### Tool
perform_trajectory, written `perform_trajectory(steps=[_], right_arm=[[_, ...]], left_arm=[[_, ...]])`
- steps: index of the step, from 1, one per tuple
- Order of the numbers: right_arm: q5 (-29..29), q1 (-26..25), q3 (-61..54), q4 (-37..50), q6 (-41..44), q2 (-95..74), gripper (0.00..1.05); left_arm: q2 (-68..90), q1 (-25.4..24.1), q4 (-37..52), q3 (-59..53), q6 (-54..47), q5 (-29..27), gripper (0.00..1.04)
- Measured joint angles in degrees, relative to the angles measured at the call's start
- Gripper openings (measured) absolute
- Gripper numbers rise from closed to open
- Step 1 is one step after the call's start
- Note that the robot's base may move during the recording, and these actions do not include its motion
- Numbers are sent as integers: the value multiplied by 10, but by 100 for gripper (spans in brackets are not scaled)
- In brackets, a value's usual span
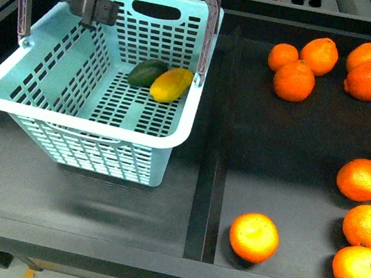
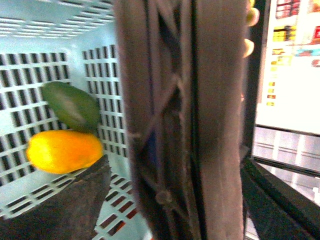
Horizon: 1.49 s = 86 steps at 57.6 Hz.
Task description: Pick mango and avocado into basket
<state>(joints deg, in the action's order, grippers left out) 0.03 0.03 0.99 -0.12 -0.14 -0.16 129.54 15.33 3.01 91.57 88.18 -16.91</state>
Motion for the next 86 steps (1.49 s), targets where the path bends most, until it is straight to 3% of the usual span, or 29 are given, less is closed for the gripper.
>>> perform_trajectory(steps=[3, 7, 14, 18, 21, 27, 30, 35, 41, 60, 63, 68, 86], right_arm=[[0, 0, 0, 0, 0, 0, 96], [0, 0, 0, 0, 0, 0, 96], [0, 0, 0, 0, 0, 0, 96], [0, 0, 0, 0, 0, 0, 96], [0, 0, 0, 0, 0, 0, 96], [0, 0, 0, 0, 0, 0, 96], [0, 0, 0, 0, 0, 0, 96], [0, 0, 0, 0, 0, 0, 96], [0, 0, 0, 0, 0, 0, 96], [0, 0, 0, 0, 0, 0, 96], [0, 0, 0, 0, 0, 0, 96], [0, 0, 0, 0, 0, 0, 96], [0, 0, 0, 0, 0, 0, 96]], left_arm=[[-34, -5, -75, -1, -3, -1, 98], [-85, -9, -177, -1, -10, -13, 96], [-136, 0, -217, -20, -41, -37, 96], [-185, 2, -24, -121, -180, 7, 85], [-229, -1, 185, -234, -379, 30, 73], [-301, -22, 439, -408, -675, 50, 52], [-335, -38, 496, -473, -768, 56, 40], [-381, -57, 528, -552, -832, 69, 22], [-429, -70, 545, -629, -858, 89, 2], [-618, -111, 534, -804, -873, 130, 2], [-642, -133, 522, -820, -874, 163, 2], [-654, -151, 546, -853, -874, 165, 2], [-812, -151, 427, -896, -875, 169, 2]])
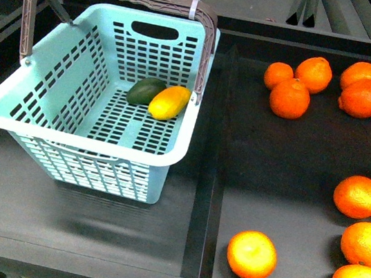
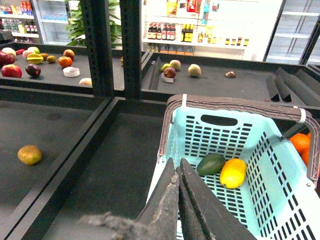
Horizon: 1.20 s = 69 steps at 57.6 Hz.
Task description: Pick mango and avocado into basket
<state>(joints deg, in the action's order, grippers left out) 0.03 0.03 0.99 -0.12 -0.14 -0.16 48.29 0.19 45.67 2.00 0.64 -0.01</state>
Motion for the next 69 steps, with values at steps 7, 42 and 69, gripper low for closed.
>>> perform_trajectory(steps=[7, 42, 69], right_arm=[[0, 0, 0, 0, 0, 0, 96], [0, 0, 0, 0, 0, 0, 96], [0, 0, 0, 0, 0, 0, 96]], left_arm=[[-59, 0, -50, -9, 0, 0, 2], [-325, 0, -298, -12, 0, 0, 2], [-478, 0, -455, -12, 0, 0, 2]])
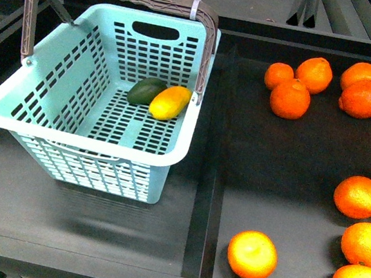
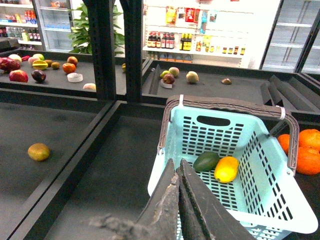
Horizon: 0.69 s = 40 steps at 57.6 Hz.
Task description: Pick mango and avocado into basket
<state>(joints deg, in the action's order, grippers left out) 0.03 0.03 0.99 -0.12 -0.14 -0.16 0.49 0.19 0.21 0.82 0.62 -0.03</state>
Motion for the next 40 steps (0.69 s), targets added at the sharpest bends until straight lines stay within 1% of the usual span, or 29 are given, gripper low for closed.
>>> perform_trajectory(steps=[5, 6, 18, 22, 28, 31, 34, 40], right_arm=[[0, 0, 0, 0, 0, 0, 96], [0, 0, 0, 0, 0, 0, 96], [0, 0, 0, 0, 0, 0, 96], [0, 0, 0, 0, 0, 0, 96], [0, 0, 0, 0, 0, 0, 96], [0, 0, 0, 0, 0, 0, 96], [0, 0, 0, 0, 0, 0, 96], [0, 0, 0, 0, 0, 0, 96]], left_arm=[[-1, 0, -1, 0, 0, 0, 3], [-1, 0, -1, 0, 0, 0, 5], [-1, 0, -1, 0, 0, 0, 47], [-1, 0, -1, 0, 0, 0, 68], [-1, 0, -1, 0, 0, 0, 90], [-1, 0, -1, 0, 0, 0, 97], [-1, 0, -1, 0, -1, 0, 96], [-1, 0, -1, 0, -1, 0, 96]])
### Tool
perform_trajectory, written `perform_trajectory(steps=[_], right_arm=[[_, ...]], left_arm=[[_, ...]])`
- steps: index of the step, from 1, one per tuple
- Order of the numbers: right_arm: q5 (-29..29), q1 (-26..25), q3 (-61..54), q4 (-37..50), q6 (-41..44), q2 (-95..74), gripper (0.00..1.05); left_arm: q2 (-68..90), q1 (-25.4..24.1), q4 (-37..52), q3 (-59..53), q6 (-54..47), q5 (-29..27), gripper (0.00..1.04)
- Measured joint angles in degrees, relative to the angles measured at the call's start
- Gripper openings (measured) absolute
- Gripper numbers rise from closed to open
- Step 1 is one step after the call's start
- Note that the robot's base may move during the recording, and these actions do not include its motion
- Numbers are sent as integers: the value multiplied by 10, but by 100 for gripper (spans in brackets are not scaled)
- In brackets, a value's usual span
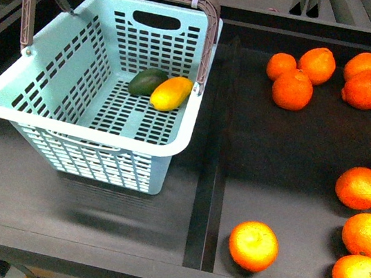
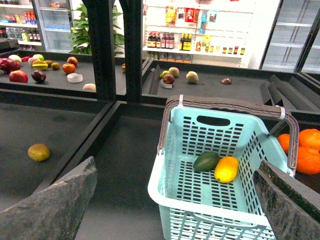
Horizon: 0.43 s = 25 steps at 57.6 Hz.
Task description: Pick mango and avocado into basket
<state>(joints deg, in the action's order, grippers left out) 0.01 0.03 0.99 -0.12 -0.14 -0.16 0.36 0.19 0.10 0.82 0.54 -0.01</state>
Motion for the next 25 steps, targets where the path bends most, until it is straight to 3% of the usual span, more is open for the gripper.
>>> perform_trajectory(steps=[25], right_arm=[[0, 0, 0, 0, 0, 0, 96]], left_arm=[[0, 0, 0, 0, 0, 0, 96]])
